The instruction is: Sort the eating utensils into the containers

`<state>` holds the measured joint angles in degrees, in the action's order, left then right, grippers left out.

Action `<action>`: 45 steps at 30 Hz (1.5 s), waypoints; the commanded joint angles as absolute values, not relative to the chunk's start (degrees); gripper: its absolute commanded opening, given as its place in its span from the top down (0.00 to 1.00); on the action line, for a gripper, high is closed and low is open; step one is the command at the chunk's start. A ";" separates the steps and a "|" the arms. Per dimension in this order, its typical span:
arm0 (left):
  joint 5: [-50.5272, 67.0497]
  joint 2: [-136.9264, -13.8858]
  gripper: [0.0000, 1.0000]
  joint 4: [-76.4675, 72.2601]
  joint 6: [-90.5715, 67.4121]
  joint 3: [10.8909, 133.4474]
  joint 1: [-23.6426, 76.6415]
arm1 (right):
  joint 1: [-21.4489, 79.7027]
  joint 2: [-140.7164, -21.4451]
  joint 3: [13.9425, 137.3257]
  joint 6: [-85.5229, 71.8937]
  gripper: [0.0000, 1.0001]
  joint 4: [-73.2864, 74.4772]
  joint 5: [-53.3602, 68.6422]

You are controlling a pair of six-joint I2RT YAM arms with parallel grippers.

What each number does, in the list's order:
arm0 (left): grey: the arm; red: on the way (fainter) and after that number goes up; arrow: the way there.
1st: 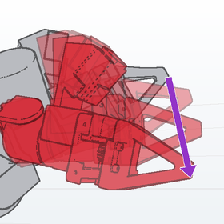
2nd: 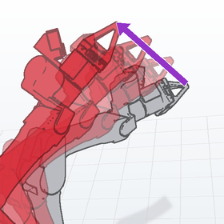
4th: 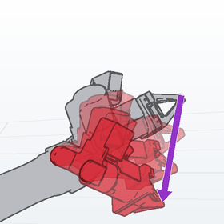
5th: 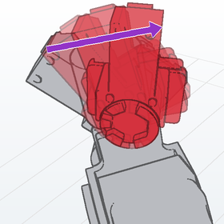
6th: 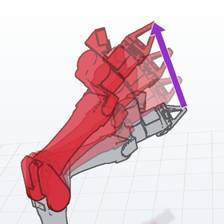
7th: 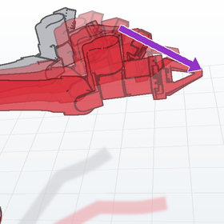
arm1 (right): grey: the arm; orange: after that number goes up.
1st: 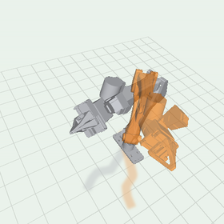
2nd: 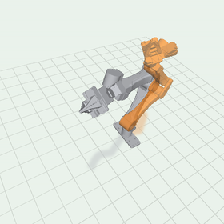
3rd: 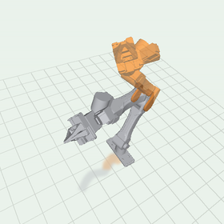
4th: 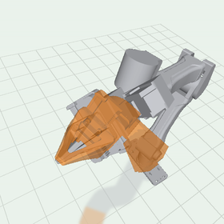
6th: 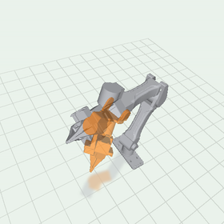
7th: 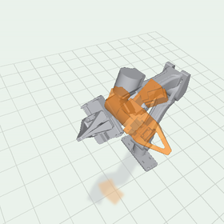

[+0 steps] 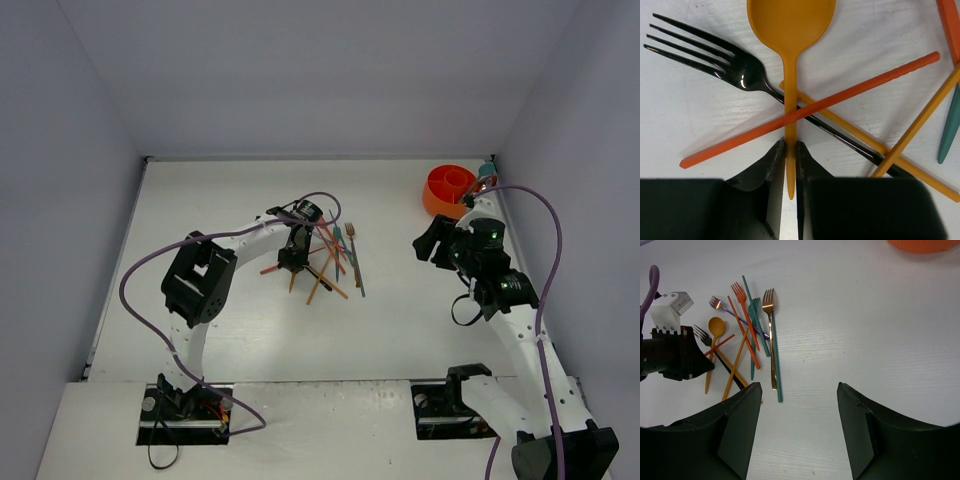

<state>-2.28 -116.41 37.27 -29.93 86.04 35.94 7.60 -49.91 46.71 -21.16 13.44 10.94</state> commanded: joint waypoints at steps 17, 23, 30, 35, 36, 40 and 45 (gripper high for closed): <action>11.86 -105.01 1.00 39.57 -29.99 93.87 35.86 | 7.75 -48.41 47.22 -20.41 0.41 11.69 12.24; 13.99 -103.06 1.00 39.29 -26.60 97.06 37.19 | 7.77 -50.10 49.83 -20.97 0.40 11.60 18.21; 14.52 -97.66 1.00 36.55 -19.43 97.78 42.48 | 7.98 -55.22 57.68 -22.74 0.41 11.51 24.40; 14.60 -94.27 1.00 33.69 -15.82 96.77 46.41 | 8.66 -58.39 62.51 -23.50 0.41 11.51 25.60; 14.64 -93.82 1.00 33.44 -15.17 96.77 47.06 | 8.82 -58.84 63.25 -23.62 0.41 11.51 25.68; 13.57 -92.60 1.00 33.15 -12.84 97.51 48.89 | 9.50 -61.18 65.50 -23.72 0.41 11.50 26.02; 13.73 -92.14 1.00 33.31 -11.21 98.50 50.17 | 10.61 -63.56 67.98 -23.29 0.41 11.43 26.21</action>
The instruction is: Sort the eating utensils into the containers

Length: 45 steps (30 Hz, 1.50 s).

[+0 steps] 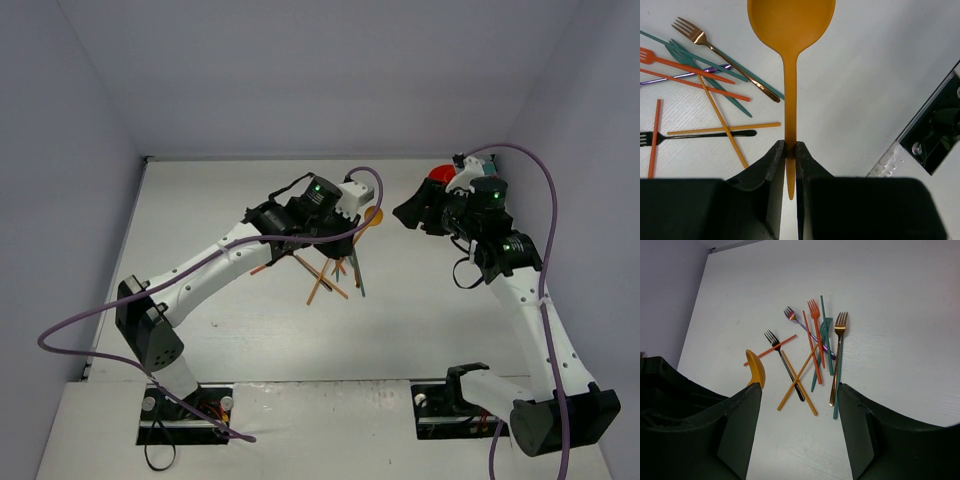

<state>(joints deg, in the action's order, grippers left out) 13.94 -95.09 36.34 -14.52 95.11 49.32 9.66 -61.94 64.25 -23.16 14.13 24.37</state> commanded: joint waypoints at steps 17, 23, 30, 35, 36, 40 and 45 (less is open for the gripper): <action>14.73 -93.39 1.00 33.60 -10.05 101.62 51.61 | 18.09 -67.61 69.91 -21.60 0.50 11.46 24.41; 15.05 -93.74 1.00 34.12 -9.82 101.46 51.86 | 18.72 -66.85 69.87 -20.25 0.67 11.51 21.43; 14.68 -93.43 1.00 34.10 -9.67 100.72 51.86 | 18.72 -65.73 69.17 -18.99 0.87 11.51 19.13; 13.27 -93.52 0.95 34.19 -10.02 100.17 51.86 | 18.72 -64.53 69.21 -18.01 1.00 11.51 16.92; 12.88 -93.52 0.90 34.16 -10.06 99.99 51.84 | 18.71 -64.40 69.30 -17.66 1.00 11.53 16.56; 9.81 -93.14 0.43 34.05 -10.97 98.78 51.56 | 18.47 -63.86 69.78 -15.72 1.00 11.64 13.26; 3.41 -91.38 0.17 34.15 -13.09 93.94 49.75 | 15.44 -63.46 70.06 -14.13 1.00 12.00 3.62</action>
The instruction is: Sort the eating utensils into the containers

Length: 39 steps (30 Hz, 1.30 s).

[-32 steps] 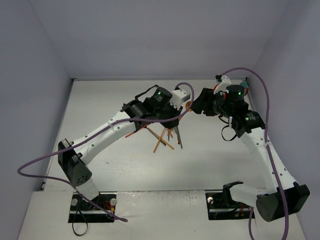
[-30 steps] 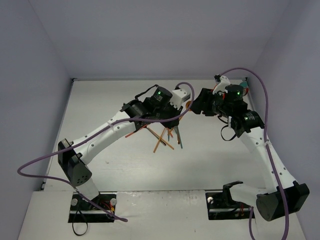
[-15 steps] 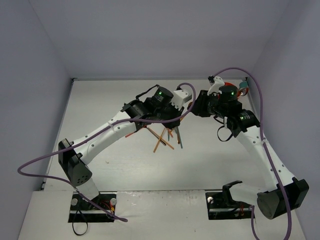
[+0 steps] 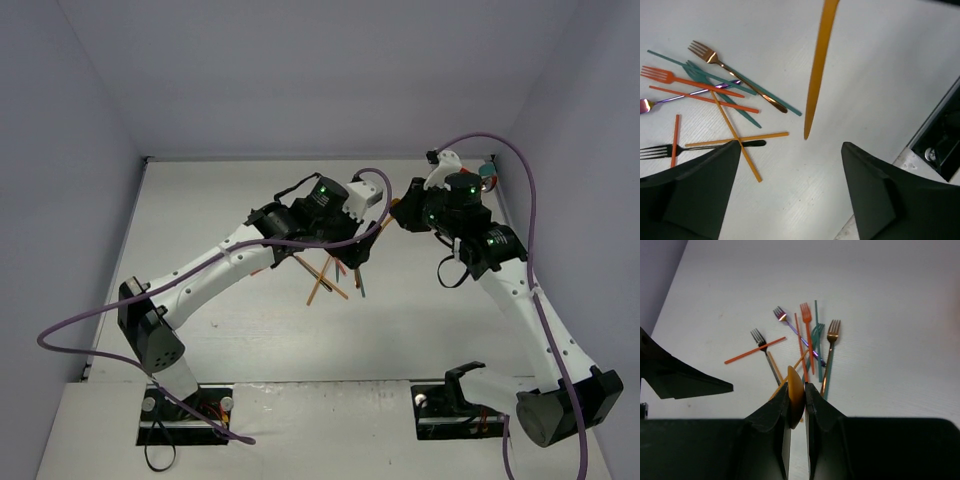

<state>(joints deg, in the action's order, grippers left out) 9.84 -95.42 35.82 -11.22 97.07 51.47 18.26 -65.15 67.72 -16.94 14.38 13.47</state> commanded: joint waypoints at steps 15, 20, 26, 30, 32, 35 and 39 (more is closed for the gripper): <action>-9.52 -64.23 0.10 35.69 -20.32 67.28 28.46 | -9.36 -85.27 89.09 -9.88 1.00 8.06 -11.14; -12.87 -56.06 0.09 35.43 -20.04 60.38 26.73 | -11.74 -95.09 96.95 -7.24 1.00 6.00 -11.98; -15.61 -50.13 0.09 34.01 -19.35 53.19 26.60 | -12.57 -104.05 103.81 -5.64 1.00 4.71 -9.54; -16.90 -48.24 0.09 32.40 -18.83 50.51 26.54 | -12.48 -108.18 105.05 -5.27 1.00 4.29 -7.65; -17.55 -48.26 0.09 31.71 -18.67 50.09 26.54 | -12.48 -109.68 104.66 -5.32 1.00 3.62 -7.15; -18.07 -49.05 0.09 31.18 -18.58 49.96 26.54 | -12.48 -111.65 103.74 -5.27 1.00 2.55 -6.47; -18.04 -50.14 0.09 31.20 -18.28 50.10 26.54 | -12.48 -114.48 103.06 -5.07 1.00 2.11 -4.97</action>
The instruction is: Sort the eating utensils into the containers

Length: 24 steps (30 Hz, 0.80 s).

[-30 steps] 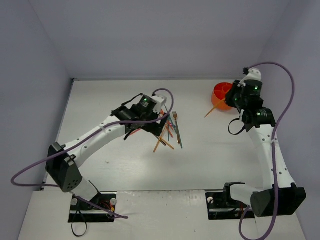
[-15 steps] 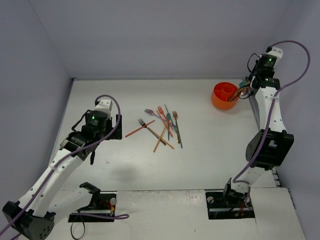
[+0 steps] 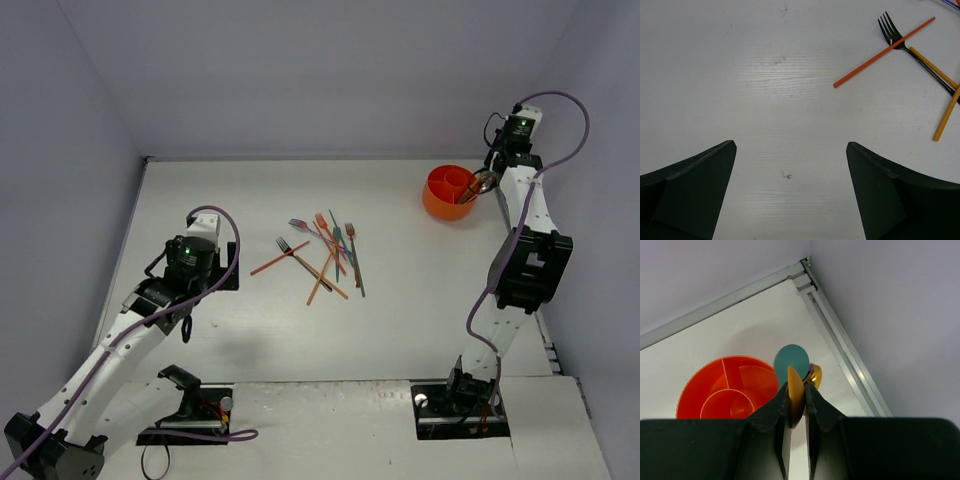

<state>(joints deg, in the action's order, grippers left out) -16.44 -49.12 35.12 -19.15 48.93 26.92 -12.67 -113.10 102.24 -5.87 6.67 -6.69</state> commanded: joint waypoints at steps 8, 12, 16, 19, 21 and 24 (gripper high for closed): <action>-18.34 -50.74 0.09 31.11 -18.21 50.01 26.54 | -12.48 -117.75 102.07 -3.47 1.00 1.62 -4.63; -18.02 -51.15 0.09 31.11 -18.19 50.01 26.54 | -12.48 -119.29 103.29 -2.72 1.00 1.32 -4.04; -17.91 -51.35 0.09 31.03 -18.18 50.00 26.54 | -12.47 -120.85 105.00 -2.08 0.96 1.24 -3.32; -17.78 -51.62 0.09 31.03 -18.11 50.01 26.54 | -12.39 -122.06 106.99 -1.58 0.83 1.26 -2.81; -17.80 -51.79 0.09 31.03 -18.11 49.94 26.54 | -12.39 -122.47 107.87 -1.56 0.75 1.30 -2.27; -17.42 -52.07 0.09 30.94 -18.11 49.96 26.54 | -12.23 -122.44 109.00 -1.42 0.63 1.32 -1.47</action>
